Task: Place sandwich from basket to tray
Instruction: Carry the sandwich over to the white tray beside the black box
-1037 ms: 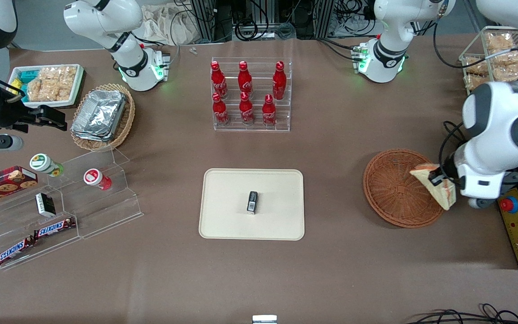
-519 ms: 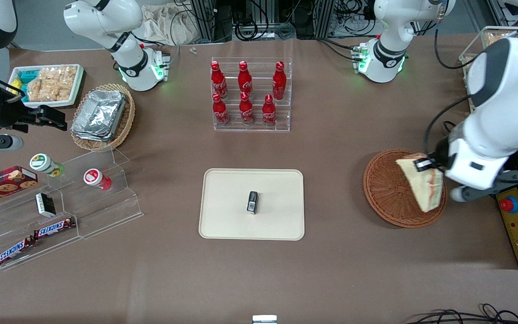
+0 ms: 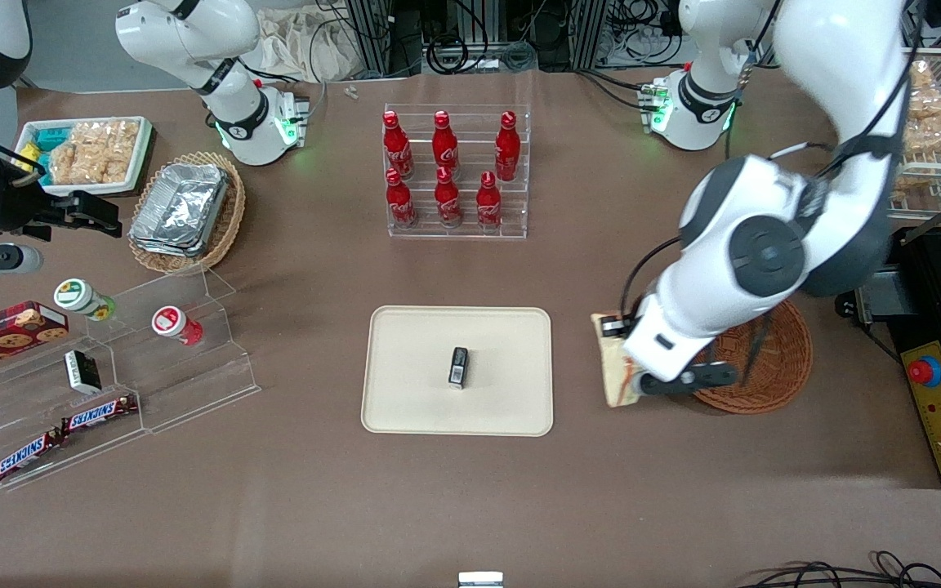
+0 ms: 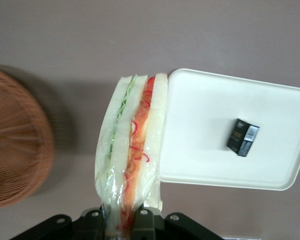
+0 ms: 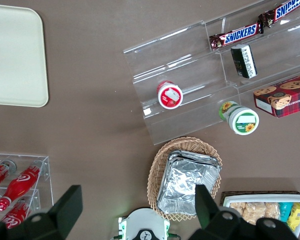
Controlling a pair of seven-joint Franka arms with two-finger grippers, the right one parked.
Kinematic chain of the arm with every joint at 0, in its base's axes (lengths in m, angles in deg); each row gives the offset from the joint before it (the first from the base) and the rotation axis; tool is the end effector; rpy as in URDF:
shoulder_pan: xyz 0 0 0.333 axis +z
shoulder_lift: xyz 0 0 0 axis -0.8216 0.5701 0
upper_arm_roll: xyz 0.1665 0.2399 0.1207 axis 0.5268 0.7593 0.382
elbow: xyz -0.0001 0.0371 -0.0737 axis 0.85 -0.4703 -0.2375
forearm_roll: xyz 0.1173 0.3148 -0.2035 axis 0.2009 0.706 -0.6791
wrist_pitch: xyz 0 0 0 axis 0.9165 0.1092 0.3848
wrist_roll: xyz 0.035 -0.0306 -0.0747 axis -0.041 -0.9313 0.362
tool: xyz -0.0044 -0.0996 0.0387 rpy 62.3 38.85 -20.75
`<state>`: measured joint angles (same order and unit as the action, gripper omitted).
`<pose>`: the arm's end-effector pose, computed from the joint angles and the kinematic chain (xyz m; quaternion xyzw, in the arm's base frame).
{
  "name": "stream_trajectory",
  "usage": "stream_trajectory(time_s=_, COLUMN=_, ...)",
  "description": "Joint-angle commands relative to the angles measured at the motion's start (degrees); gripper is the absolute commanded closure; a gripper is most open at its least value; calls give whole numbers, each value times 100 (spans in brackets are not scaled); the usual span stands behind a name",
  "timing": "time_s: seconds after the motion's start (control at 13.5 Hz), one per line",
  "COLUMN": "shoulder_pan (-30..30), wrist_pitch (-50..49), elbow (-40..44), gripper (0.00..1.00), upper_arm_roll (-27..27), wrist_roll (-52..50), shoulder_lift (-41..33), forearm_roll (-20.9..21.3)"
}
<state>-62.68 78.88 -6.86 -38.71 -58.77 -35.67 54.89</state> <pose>0.6386 -0.3049 0.4419 0.9960 0.0551 -0.0422 0.0563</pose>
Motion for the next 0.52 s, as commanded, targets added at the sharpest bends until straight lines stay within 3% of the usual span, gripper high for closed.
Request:
stream_trajectory(time_s=0.0, shoulder_pan=-353, wrist_pitch=405, elbow=353, gripper=100, upper_arm_roll=9, wrist_roll=-182, shoulder_lift=563, forearm_roll=16)
stream_trajectory(time_s=0.22, shoulder_pan=-705, wrist_pitch=942, elbow=362, gripper=100, upper_arm_roll=18, wrist_roll=-295, shoulder_lift=1099, forearm_roll=244)
stream_trajectory(time_s=0.44, shoulder_pan=-952, wrist_pitch=1496, elbow=362, gripper=100, upper_arm_roll=18, wrist_roll=-743, shoulder_lift=1706, forearm_roll=850)
